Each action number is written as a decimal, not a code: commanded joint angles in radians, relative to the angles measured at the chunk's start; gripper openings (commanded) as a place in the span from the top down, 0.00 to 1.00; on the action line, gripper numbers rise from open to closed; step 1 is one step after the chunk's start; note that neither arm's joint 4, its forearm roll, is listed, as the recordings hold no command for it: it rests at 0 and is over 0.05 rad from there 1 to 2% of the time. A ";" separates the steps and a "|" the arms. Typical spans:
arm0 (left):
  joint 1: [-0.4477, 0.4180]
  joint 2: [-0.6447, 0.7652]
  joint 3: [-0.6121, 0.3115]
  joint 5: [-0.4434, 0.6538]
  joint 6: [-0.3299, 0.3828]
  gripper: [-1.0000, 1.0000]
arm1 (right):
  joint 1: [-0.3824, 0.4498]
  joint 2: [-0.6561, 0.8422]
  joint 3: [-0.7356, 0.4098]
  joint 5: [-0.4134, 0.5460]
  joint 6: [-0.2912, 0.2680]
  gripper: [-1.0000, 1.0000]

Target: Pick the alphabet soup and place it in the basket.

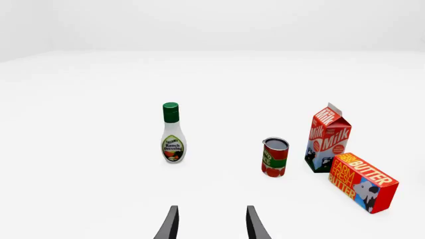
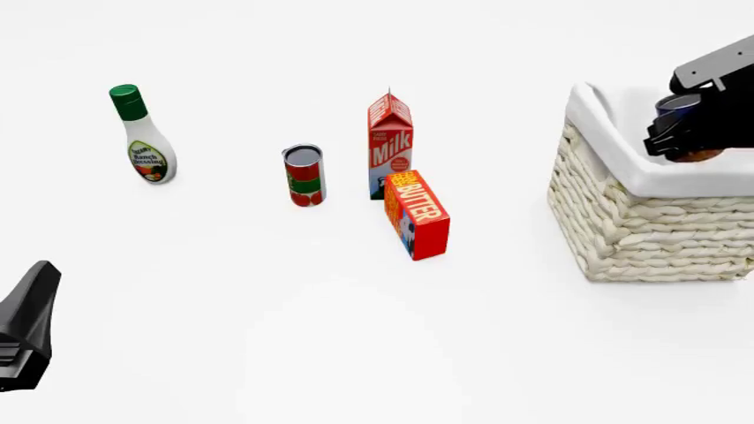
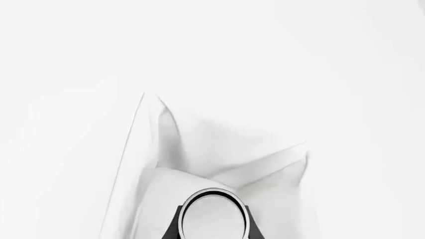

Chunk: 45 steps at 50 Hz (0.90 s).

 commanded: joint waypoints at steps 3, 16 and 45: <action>0.000 0.000 0.000 0.000 0.000 0.00 | -0.002 0.007 -0.014 -0.006 0.023 1.00; 0.000 0.000 0.000 0.000 0.000 0.00 | -0.006 0.011 -0.022 -0.010 0.023 0.00; 0.000 0.000 0.000 0.000 0.000 0.00 | -0.007 0.007 -0.028 -0.006 0.027 0.00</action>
